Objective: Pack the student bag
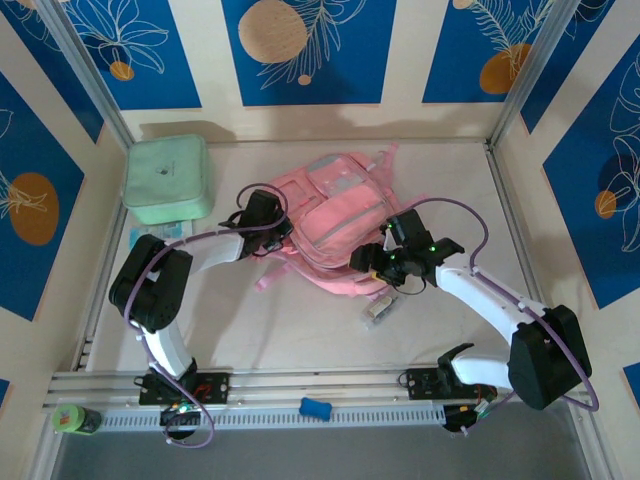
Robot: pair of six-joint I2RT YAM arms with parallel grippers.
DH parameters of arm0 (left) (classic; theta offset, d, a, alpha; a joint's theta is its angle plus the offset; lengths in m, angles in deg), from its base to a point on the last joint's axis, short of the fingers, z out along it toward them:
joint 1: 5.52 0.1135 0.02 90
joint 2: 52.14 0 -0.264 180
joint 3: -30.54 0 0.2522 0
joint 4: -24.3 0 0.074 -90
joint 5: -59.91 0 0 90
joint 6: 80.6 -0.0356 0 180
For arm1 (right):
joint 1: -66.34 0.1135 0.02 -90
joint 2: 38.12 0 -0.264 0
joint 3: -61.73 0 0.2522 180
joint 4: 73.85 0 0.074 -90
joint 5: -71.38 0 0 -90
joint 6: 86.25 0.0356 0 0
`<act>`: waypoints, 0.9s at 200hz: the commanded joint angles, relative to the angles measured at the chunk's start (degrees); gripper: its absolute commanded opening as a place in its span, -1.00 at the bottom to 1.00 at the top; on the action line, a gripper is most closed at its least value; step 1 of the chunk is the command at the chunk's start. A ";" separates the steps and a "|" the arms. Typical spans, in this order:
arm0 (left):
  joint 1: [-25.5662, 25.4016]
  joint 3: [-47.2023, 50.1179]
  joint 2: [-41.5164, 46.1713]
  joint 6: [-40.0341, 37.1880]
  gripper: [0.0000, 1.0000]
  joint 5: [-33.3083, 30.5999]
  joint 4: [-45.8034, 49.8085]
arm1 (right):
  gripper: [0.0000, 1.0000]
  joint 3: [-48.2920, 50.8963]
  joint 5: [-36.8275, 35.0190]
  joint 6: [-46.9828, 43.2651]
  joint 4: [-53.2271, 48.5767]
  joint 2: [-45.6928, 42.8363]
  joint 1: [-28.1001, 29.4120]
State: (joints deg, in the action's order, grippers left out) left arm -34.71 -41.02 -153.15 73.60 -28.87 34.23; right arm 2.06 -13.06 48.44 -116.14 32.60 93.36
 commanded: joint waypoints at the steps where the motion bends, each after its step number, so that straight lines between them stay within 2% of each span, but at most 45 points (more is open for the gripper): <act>1: -1.72 -0.02 4.09 3.10 -1.00 0.05 -3.35 | 0.39 -3.75 -1.69 -1.81 -4.30 -0.35 0.99; 30: -4.01 0.73 8.43 6.76 -1.00 -2.05 -2.14 | 0.39 -9.02 -7.86 -1.61 -9.34 0.88 6.36; 49: -5.38 1.25 10.39 9.65 -1.00 -2.16 -2.53 | 0.37 -11.39 -8.63 0.57 -9.37 2.68 10.45; 70: -6.71 1.63 12.04 11.40 -1.00 -3.57 -2.15 | 0.35 -11.97 -9.47 3.94 -6.75 4.91 14.89; 86: -6.85 2.54 12.82 13.37 -1.00 -3.14 -2.29 | 0.33 -10.10 -6.80 5.53 -0.68 6.73 16.12; 118: -8.12 6.09 16.34 14.80 -1.00 -5.44 -2.47 | 0.19 -10.47 -5.85 1.72 3.57 10.88 13.44; 138: -8.93 8.99 19.03 15.49 -1.00 -6.50 -1.78 | 0.19 -10.67 -10.65 -4.40 5.44 11.50 10.50; 155: -10.77 12.29 20.93 17.29 -1.00 -8.33 -3.72 | 0.17 -12.08 -7.01 -8.83 7.42 13.27 5.54; 180: -12.42 14.21 20.72 18.89 -1.00 -8.91 -5.64 | 0.16 -15.16 -5.91 -13.51 7.65 15.23 1.47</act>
State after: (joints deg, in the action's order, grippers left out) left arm -45.22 -28.34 -134.05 90.67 -36.59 31.93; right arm -8.94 -18.09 42.58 -113.67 46.24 98.67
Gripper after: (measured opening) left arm 0.050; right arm 0.582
